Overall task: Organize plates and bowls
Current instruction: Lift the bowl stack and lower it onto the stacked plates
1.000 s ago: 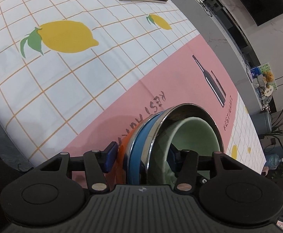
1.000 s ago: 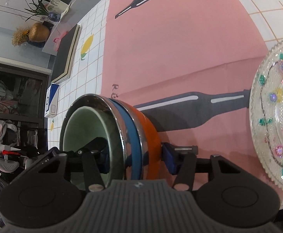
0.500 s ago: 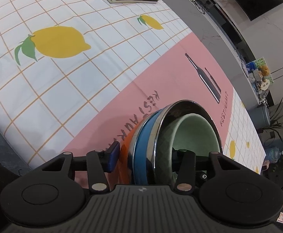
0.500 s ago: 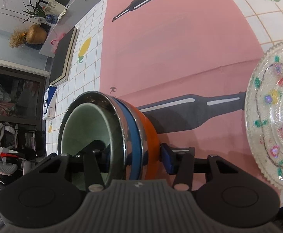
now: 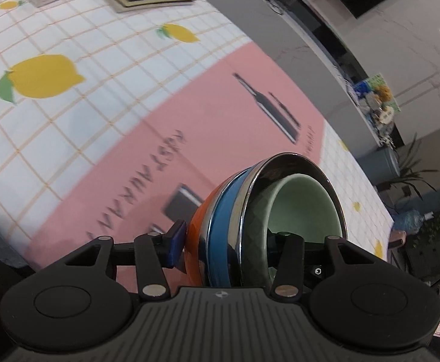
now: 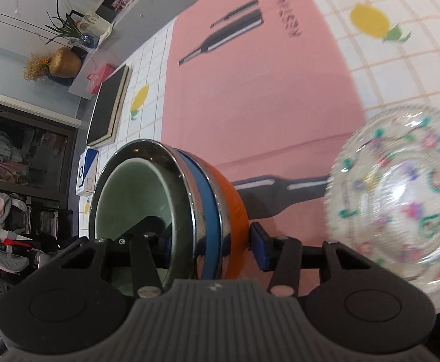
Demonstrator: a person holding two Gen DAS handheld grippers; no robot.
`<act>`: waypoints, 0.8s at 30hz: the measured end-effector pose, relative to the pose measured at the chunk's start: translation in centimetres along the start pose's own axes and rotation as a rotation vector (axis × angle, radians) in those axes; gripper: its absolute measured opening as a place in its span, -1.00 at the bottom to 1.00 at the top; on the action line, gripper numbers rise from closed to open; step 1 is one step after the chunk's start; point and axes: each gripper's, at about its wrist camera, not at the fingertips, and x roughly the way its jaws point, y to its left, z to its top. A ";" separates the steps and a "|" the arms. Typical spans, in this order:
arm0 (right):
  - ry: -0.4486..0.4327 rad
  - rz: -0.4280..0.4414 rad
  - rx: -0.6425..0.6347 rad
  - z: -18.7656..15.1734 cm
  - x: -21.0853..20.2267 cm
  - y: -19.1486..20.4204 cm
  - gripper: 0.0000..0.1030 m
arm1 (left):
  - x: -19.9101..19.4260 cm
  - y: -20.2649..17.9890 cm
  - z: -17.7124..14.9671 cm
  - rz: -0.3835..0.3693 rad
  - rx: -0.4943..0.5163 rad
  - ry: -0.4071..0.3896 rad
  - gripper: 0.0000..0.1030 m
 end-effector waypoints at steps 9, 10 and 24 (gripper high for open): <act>-0.044 -0.027 0.019 1.5 -5.7 -4.9 -0.06 | 2.2 -5.6 -2.9 -0.056 0.067 0.060 0.03; -0.046 -0.030 0.021 1.6 -6.2 -5.5 -0.06 | 2.5 -6.2 -3.3 -0.059 0.073 0.068 0.03; -0.062 -0.043 0.094 1.7 -9.5 -12.6 -0.06 | 5.9 -10.3 -7.6 -0.046 0.131 0.143 0.04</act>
